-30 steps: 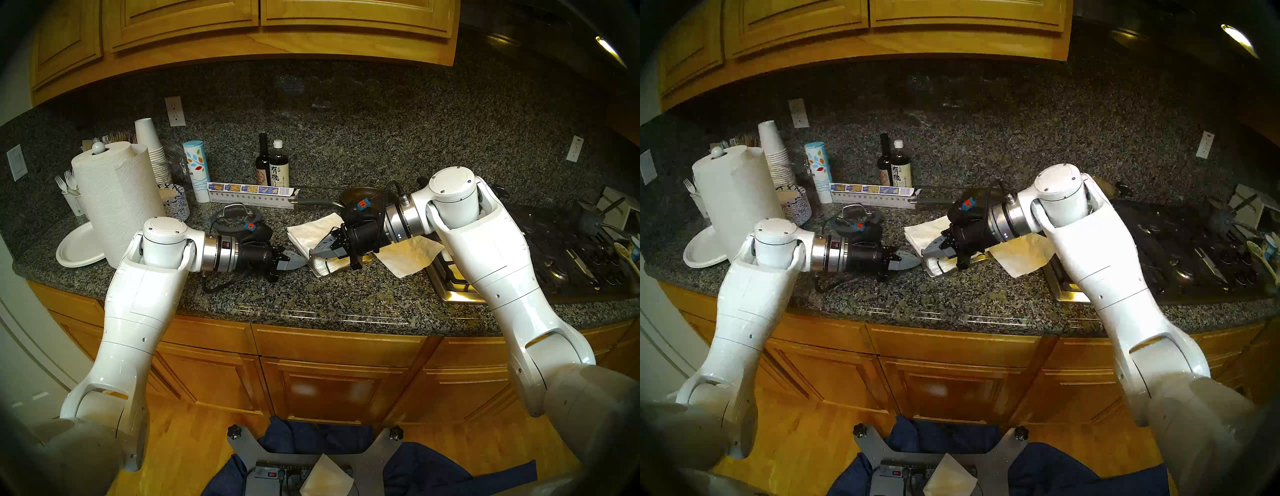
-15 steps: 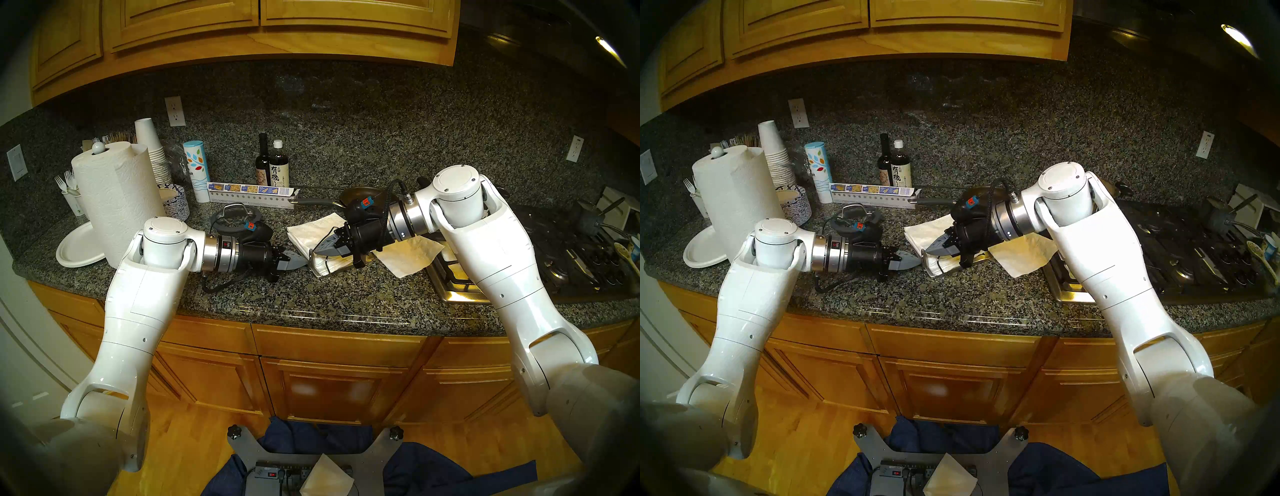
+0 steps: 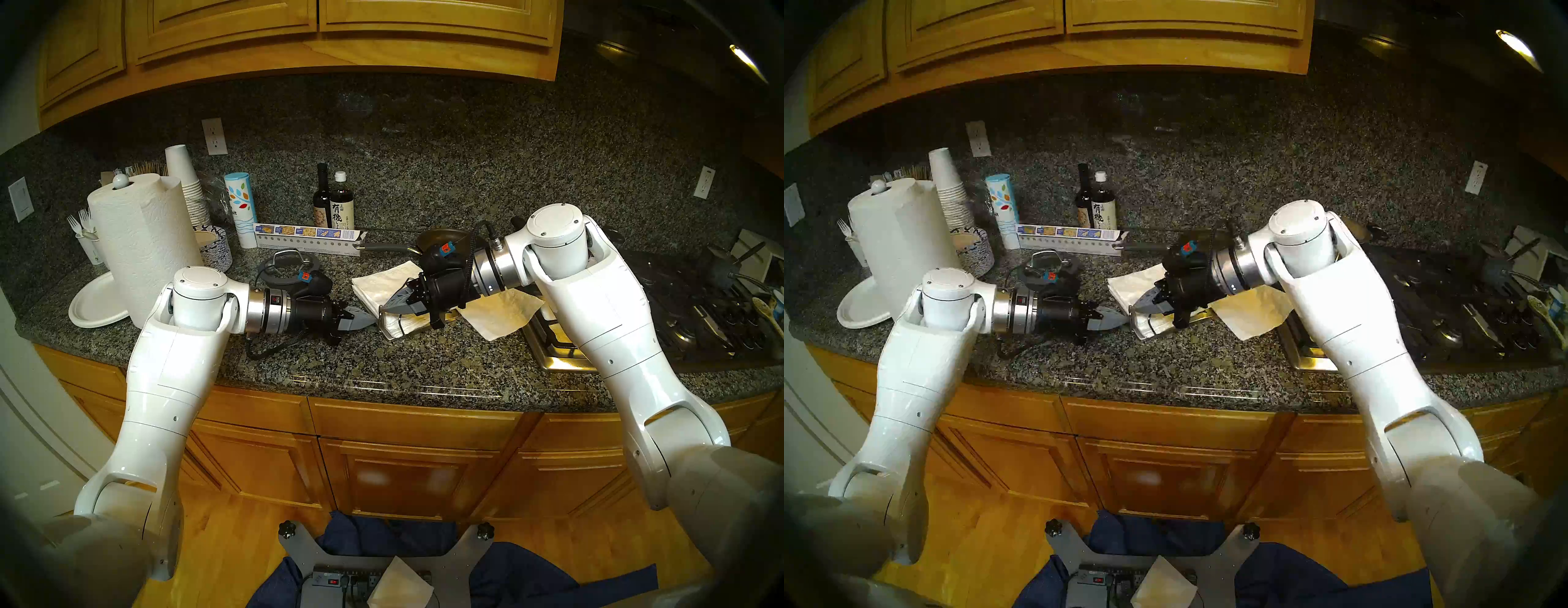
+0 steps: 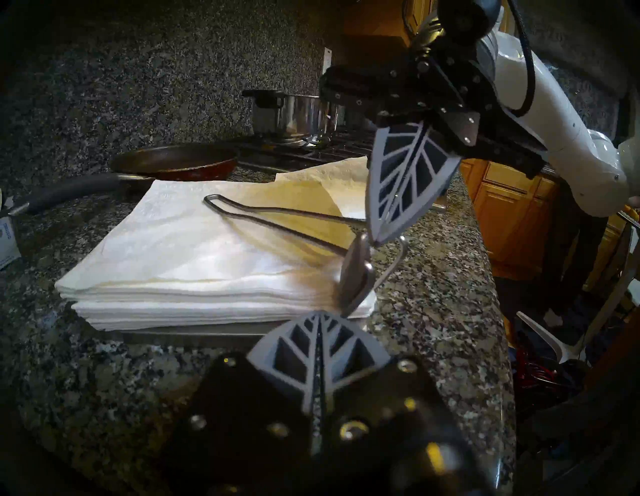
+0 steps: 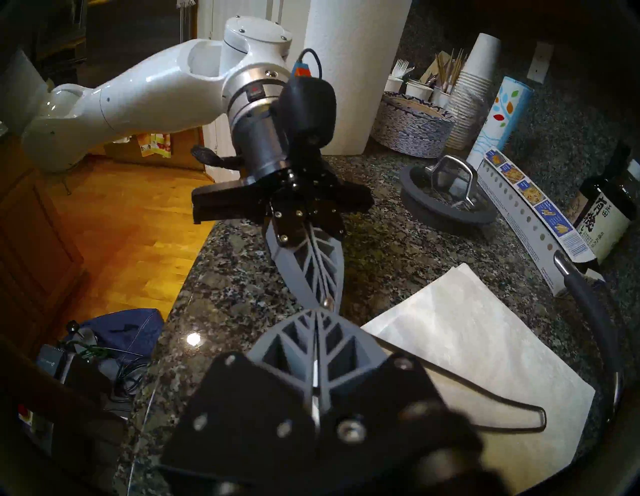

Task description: Take napkin out of napkin holder

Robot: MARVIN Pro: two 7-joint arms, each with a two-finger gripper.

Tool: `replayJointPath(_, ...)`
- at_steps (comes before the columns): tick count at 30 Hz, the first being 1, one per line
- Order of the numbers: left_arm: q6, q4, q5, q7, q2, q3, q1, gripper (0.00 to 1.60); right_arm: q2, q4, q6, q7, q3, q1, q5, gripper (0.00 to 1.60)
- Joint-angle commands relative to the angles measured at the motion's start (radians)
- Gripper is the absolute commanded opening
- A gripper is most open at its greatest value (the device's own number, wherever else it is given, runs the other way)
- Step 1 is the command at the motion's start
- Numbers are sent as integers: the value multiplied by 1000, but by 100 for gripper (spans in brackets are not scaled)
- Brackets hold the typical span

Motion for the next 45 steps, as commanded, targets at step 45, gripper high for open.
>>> replayJointPath(45,-20,11,-8,-10,-1,-22,-39,28,-71,209,-71,-10,-10,168,-57,13)
